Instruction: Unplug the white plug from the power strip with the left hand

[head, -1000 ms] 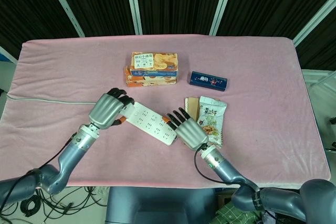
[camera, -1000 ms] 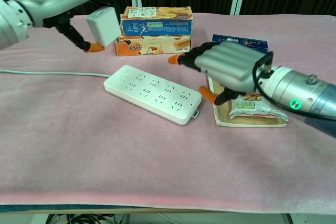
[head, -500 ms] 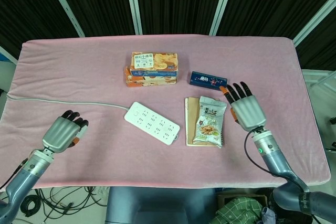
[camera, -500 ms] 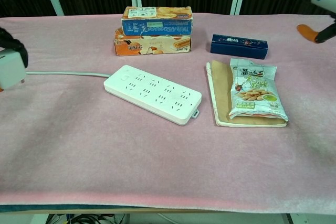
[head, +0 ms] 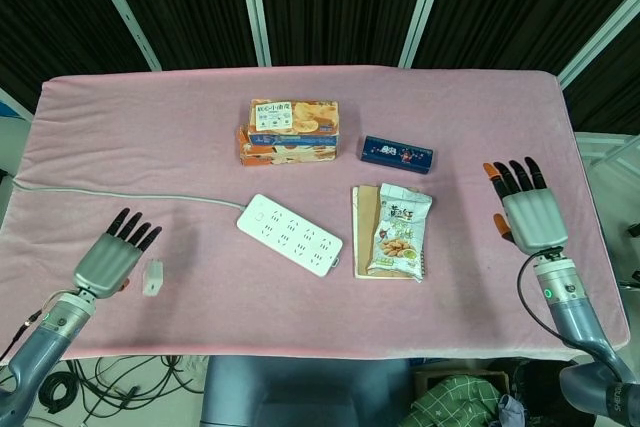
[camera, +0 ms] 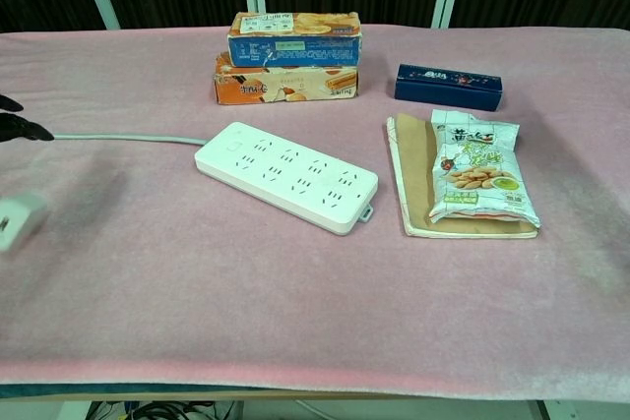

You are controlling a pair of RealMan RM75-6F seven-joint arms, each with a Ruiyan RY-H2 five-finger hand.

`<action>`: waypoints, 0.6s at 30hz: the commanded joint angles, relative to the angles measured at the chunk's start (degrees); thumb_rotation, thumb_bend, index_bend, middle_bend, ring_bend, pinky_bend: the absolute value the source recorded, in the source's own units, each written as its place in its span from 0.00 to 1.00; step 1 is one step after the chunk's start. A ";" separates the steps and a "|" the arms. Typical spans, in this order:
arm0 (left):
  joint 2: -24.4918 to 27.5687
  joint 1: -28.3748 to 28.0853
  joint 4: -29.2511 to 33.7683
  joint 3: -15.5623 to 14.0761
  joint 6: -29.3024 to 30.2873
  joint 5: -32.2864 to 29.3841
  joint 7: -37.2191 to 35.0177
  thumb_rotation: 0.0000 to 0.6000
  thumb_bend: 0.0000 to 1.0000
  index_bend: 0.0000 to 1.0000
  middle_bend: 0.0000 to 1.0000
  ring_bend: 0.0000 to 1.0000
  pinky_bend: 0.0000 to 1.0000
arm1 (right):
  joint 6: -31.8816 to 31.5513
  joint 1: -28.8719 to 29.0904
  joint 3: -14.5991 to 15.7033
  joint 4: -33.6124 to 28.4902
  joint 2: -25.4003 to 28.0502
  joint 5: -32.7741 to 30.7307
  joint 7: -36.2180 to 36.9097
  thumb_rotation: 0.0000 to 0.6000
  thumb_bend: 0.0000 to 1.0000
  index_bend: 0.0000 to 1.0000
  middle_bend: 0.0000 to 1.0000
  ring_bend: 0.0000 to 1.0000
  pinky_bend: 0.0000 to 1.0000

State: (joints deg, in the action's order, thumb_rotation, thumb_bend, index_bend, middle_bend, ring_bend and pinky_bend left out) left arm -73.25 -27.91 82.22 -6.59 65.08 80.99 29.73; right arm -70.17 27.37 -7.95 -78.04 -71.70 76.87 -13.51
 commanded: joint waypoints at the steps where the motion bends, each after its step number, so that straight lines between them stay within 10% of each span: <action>1: 1.33 0.37 4.43 1.44 0.19 -2.28 4.54 1.00 0.00 0.08 0.07 0.00 0.00 | -1.44 -1.69 -0.15 1.34 0.86 -0.64 2.56 1.00 0.29 0.08 0.09 0.08 0.04; 18: 8.15 12.66 20.41 2.65 20.57 -2.05 0.17 1.00 0.03 0.08 0.06 0.00 0.00 | -16.09 -15.63 1.81 -2.91 6.60 0.77 17.66 1.00 0.29 0.05 0.09 0.07 0.04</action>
State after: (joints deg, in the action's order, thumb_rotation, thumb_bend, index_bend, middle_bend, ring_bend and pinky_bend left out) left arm -65.16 -18.63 100.80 -3.40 82.06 79.02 32.58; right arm -83.60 14.25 -7.52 -78.68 -65.52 76.51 2.62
